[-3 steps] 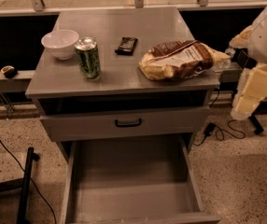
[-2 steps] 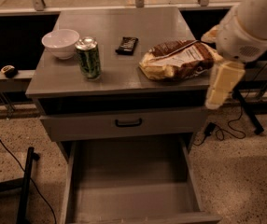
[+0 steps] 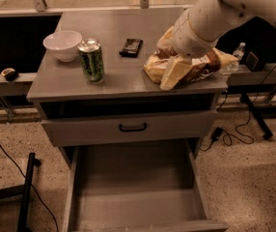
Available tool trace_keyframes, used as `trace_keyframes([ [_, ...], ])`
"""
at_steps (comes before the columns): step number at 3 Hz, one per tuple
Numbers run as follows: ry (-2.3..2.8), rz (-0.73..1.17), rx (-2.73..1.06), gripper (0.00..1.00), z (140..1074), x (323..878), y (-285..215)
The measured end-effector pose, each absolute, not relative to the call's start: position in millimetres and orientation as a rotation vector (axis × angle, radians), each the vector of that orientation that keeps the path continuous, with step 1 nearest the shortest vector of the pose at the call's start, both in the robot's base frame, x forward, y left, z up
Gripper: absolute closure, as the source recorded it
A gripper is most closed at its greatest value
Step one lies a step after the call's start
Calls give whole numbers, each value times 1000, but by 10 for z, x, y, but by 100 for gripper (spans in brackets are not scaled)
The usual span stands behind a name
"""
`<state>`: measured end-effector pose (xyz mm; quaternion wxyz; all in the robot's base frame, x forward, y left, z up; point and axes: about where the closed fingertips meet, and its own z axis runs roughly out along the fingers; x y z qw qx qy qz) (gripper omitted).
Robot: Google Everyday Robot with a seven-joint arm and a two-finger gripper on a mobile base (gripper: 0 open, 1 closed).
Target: Place brown chip bag into middle drawer
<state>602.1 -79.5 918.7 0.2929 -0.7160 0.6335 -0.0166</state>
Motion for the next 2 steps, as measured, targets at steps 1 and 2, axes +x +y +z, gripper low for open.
trace_keyframes([
  [1, 1787, 19, -1891, 50, 8722, 6211, -728],
  [2, 1903, 13, -1852, 73, 8417, 6276, -832],
])
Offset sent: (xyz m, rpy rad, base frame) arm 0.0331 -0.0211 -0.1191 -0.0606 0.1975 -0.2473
